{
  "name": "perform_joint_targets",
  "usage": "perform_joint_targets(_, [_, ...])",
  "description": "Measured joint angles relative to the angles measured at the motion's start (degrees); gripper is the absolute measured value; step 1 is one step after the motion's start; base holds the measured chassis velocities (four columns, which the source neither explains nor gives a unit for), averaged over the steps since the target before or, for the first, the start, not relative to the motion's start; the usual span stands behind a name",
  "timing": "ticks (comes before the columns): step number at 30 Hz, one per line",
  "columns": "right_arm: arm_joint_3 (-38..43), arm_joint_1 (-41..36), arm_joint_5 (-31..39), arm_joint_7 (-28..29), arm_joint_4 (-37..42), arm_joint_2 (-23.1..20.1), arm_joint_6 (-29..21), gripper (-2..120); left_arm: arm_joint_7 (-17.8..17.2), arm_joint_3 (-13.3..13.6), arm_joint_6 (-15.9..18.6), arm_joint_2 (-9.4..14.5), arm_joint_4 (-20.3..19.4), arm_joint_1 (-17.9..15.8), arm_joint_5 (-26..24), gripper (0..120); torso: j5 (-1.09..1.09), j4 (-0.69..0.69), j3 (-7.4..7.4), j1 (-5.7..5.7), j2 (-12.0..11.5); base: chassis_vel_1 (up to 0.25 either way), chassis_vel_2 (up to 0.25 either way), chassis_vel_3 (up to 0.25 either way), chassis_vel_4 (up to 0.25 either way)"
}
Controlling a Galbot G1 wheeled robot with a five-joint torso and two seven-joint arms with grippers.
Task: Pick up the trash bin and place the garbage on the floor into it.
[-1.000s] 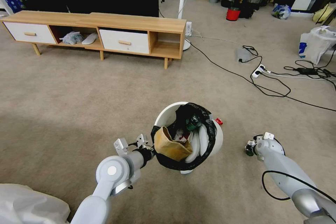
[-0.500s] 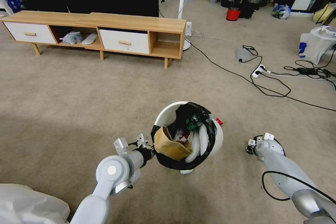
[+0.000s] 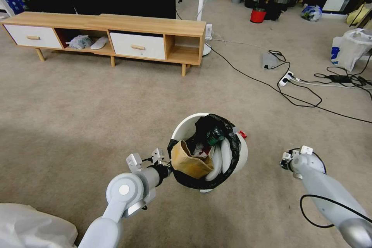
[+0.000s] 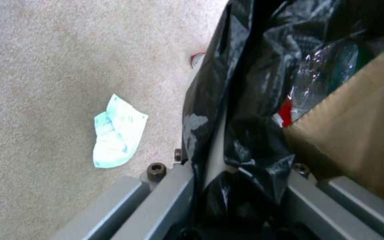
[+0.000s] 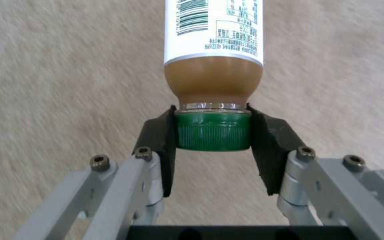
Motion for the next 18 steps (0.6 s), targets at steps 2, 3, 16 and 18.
perform_joint_targets(2, [2.14,-4.49,1.65,1.23,5.9,-2.68,-0.14,35,-0.01,0.01,0.0,0.06,-0.23,0.04,0.06,0,-0.04,-0.01,0.0,0.0,0.0,0.0,0.0,0.0,0.0])
perform_joint_targets(3, [2.14,-4.49,1.65,1.23,5.9,-2.68,-0.14,35,-0.01,0.01,0.0,0.06,-0.23,0.04,0.06,0,-0.04,-0.01,0.0,0.0,0.0,0.0,0.0,0.0,0.0])
perform_joint_targets(16, [10.36,-15.94,6.32,4.92,25.83,-12.54,-0.11,35,-0.11,0.05,0.03,0.34,-0.78,0.89,0.7,0,-0.03,0.01,0.0,0.0,0.01,0.0,0.0,0.0,0.0])
perform_joint_targets(18, [10.44,-16.01,6.9,5.27,27.29,-13.05,-0.1,35,-0.11,-0.12,0.02,0.35,-0.85,1.09,0.83,0,-0.02,0.05,0.0,0.0,0.01,0.0,0.0,0.0,0.0])
